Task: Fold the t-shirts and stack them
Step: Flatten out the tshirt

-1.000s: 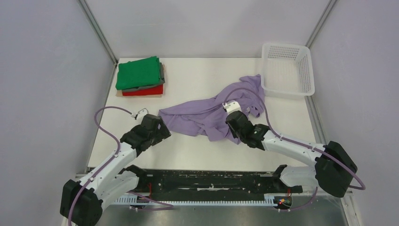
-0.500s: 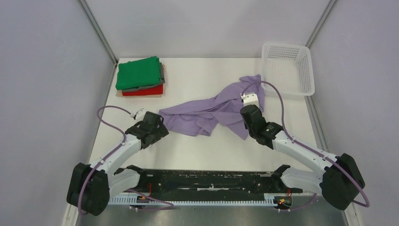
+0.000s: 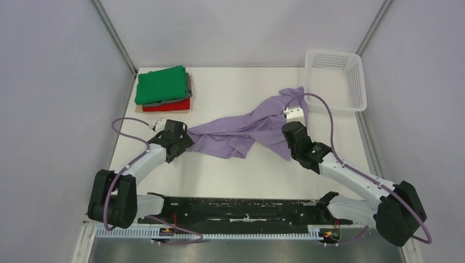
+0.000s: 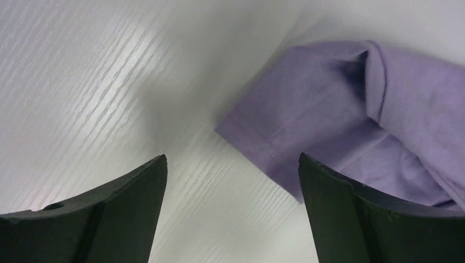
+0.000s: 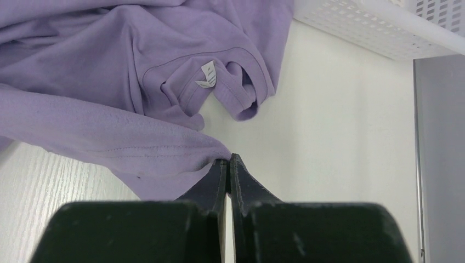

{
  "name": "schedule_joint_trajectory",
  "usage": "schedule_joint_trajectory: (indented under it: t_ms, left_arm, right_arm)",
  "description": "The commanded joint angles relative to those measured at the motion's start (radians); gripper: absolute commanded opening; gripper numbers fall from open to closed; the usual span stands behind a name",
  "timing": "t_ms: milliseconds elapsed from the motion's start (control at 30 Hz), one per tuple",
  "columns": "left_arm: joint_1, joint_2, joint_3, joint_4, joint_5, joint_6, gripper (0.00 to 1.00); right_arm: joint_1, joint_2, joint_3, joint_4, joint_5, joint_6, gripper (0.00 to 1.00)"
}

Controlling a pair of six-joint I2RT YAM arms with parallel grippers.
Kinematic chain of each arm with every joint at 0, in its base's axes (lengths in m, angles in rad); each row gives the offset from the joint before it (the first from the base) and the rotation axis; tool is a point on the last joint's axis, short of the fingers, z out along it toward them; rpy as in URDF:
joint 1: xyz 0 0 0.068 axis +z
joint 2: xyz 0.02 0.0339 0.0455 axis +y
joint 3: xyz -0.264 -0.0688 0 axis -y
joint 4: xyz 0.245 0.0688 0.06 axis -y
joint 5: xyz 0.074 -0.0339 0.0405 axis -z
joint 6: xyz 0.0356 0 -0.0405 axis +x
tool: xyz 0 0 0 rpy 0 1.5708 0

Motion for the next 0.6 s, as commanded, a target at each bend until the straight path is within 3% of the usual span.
schedule_joint_trajectory:
  t_ms: [0,233,567]
  left_arm:
    - [0.004,0.073,0.065,0.063,0.005,0.031,0.88]
    - [0.004,0.190,0.096,0.081,0.040,0.026,0.61]
    - [-0.047,0.282,0.141,0.067,0.040,0.041,0.49]
  right_arm:
    - [-0.009,-0.037,-0.001,0.035,0.051,-0.012,0.00]
    - [-0.014,-0.046,-0.009,0.034,0.048,-0.015,0.00]
    - [-0.022,-0.035,-0.020,0.045,0.056,-0.021,0.00]
